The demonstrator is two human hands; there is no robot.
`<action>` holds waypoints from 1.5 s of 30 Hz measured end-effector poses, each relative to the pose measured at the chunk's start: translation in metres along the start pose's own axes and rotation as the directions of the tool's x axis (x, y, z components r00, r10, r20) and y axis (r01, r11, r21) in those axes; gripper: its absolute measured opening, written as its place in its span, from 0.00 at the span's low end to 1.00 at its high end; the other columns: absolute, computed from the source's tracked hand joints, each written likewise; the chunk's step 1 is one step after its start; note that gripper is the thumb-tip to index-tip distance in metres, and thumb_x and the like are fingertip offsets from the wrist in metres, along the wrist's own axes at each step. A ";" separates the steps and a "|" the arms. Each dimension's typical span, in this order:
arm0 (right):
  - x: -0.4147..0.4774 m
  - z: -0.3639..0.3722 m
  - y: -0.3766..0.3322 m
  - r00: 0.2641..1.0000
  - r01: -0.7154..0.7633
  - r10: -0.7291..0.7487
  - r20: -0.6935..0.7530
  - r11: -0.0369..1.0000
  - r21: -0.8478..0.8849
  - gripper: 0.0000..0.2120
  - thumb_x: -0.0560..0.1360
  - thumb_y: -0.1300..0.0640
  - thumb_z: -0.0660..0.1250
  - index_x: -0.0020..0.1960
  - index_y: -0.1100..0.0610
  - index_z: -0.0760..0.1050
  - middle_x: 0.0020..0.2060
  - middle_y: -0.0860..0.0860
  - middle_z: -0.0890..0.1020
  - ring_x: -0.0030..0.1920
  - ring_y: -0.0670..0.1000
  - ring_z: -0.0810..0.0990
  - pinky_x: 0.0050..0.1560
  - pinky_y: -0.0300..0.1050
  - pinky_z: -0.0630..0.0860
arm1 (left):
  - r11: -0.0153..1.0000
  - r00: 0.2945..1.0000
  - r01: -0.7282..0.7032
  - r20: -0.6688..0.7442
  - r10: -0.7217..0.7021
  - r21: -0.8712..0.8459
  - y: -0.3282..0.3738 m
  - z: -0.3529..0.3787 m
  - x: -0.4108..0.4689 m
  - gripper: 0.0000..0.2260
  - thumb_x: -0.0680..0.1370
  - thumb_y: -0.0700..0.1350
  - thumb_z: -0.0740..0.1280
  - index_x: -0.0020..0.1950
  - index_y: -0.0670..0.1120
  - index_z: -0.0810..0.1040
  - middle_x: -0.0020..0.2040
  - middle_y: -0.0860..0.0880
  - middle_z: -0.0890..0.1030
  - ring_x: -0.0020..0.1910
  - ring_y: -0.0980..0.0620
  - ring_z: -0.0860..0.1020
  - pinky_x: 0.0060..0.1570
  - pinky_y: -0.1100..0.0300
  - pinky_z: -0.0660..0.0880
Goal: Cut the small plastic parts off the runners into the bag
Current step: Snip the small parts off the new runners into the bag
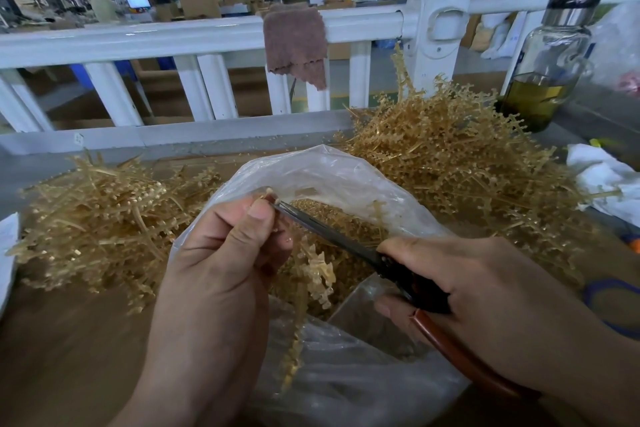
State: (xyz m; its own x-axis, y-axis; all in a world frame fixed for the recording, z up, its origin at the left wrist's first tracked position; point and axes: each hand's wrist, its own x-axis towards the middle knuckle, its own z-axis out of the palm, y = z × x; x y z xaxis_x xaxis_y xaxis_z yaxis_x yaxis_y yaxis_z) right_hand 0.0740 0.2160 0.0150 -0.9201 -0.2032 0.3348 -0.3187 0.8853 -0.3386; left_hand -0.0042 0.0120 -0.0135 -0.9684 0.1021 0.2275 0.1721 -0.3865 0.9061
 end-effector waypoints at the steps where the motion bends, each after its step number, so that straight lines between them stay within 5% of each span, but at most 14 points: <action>1: 0.000 0.000 0.000 1.000 0.002 -0.002 0.000 1.000 -0.001 0.17 0.75 0.37 0.61 0.53 0.46 0.79 0.35 0.40 0.79 0.32 0.44 0.76 0.31 0.41 0.73 | 1.000 1.000 -0.001 0.015 0.001 -0.003 -0.001 -0.002 0.001 0.07 0.69 0.54 0.73 0.39 0.52 0.82 0.44 0.44 0.82 0.42 0.50 0.80 0.48 0.56 0.78; 11: 0.000 -0.001 -0.001 1.000 0.008 -0.008 -0.011 1.000 -0.002 0.15 0.74 0.38 0.63 0.49 0.47 0.80 0.33 0.38 0.78 0.32 0.39 0.76 0.31 0.31 0.69 | 0.995 0.989 -0.079 0.131 0.071 0.060 -0.006 -0.011 0.008 0.09 0.73 0.60 0.74 0.45 0.56 0.84 0.46 0.50 0.84 0.44 0.54 0.82 0.45 0.60 0.80; 32: 0.002 -0.004 -0.001 1.000 0.006 -0.007 -0.023 0.998 -0.063 0.12 0.74 0.42 0.61 0.43 0.47 0.79 0.29 0.39 0.73 0.29 0.40 0.72 0.31 0.31 0.63 | 0.997 0.985 -0.071 0.162 0.066 0.022 -0.012 -0.015 0.013 0.10 0.72 0.60 0.75 0.45 0.55 0.83 0.43 0.51 0.82 0.41 0.54 0.80 0.42 0.59 0.80; 45: 0.002 0.000 0.001 0.999 0.010 -0.012 -0.046 0.999 -0.033 0.14 0.75 0.42 0.60 0.41 0.49 0.79 0.28 0.40 0.76 0.27 0.41 0.74 0.27 0.33 0.68 | 0.999 0.985 -0.036 0.169 0.038 -0.013 -0.012 -0.015 0.015 0.09 0.73 0.57 0.75 0.46 0.53 0.84 0.43 0.52 0.83 0.41 0.55 0.81 0.42 0.60 0.80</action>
State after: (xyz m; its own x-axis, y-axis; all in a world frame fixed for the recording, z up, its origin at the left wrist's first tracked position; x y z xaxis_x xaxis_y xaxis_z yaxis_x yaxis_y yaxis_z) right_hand 0.0719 0.2161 0.0153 -0.9050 -0.1944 0.3785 -0.3207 0.8963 -0.3063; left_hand -0.0232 0.0043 -0.0258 -0.9166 0.2413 0.3188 0.2046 -0.4020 0.8925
